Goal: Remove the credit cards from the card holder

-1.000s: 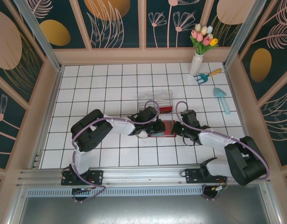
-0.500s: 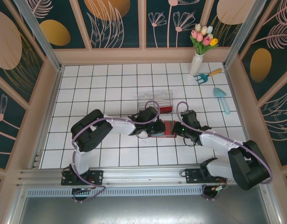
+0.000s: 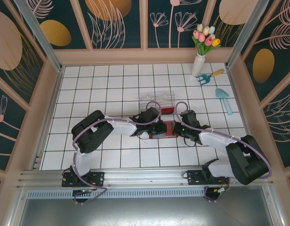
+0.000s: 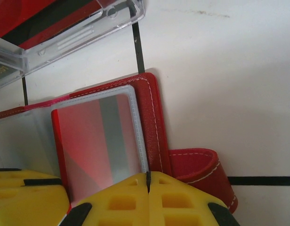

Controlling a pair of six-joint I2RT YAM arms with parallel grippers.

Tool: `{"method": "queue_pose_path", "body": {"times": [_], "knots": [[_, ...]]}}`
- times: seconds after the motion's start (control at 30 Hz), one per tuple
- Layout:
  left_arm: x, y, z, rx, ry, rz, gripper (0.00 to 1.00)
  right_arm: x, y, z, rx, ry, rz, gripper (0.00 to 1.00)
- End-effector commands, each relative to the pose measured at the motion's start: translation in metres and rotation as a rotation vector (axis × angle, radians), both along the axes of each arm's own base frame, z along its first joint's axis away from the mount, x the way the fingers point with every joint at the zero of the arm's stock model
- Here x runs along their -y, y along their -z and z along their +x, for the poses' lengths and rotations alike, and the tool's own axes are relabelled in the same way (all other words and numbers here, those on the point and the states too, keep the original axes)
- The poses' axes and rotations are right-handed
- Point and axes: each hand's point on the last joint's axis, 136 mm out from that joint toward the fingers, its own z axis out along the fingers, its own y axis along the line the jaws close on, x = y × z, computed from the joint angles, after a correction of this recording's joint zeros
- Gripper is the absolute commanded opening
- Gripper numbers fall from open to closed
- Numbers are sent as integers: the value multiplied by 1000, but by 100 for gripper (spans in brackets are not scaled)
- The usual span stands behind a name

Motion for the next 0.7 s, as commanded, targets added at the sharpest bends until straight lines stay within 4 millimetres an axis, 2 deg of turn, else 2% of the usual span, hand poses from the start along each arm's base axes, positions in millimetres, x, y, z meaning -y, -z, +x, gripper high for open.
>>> {"method": "queue_pose_path", "body": {"times": [0.0,0.2,0.33,0.5,0.67], "knots": [[6,-1,-9,-5,34,-31,18,-13,11,-16,-68,-59,18,0],[7,-6,-10,-6,28,-65,19,-13,10,-16,-65,-59,23,0],[11,-12,-11,-3,28,-119,15,-12,11,-17,-66,-56,22,0],[8,-12,-11,0,23,-100,14,-11,11,-17,-62,-52,19,0],[6,-13,-11,5,24,-87,5,-8,13,-17,-67,-41,10,0]]}}
